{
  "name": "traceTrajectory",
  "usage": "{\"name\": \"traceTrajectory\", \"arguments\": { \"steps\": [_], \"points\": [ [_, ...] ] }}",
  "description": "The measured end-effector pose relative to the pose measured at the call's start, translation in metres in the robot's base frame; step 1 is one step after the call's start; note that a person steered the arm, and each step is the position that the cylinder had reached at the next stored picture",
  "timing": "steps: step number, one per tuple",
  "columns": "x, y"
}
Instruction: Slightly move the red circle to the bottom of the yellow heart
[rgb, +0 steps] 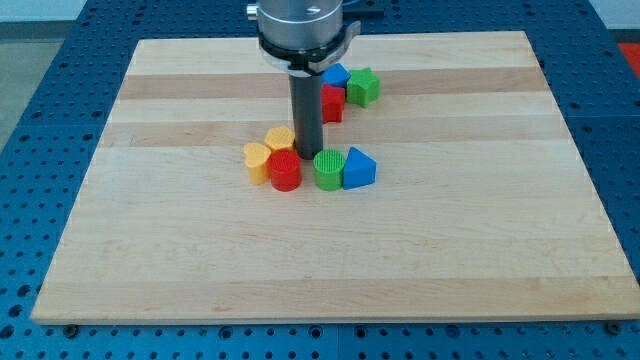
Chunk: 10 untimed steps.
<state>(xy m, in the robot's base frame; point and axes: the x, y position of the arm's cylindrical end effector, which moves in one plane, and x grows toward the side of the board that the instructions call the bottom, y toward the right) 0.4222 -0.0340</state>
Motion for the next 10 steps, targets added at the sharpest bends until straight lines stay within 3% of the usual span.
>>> {"name": "traceTrajectory", "arguments": {
  "steps": [4,8,10],
  "points": [
    [-0.009,0.024],
    [-0.012,-0.002],
    [0.017,-0.002]
  ]
}}
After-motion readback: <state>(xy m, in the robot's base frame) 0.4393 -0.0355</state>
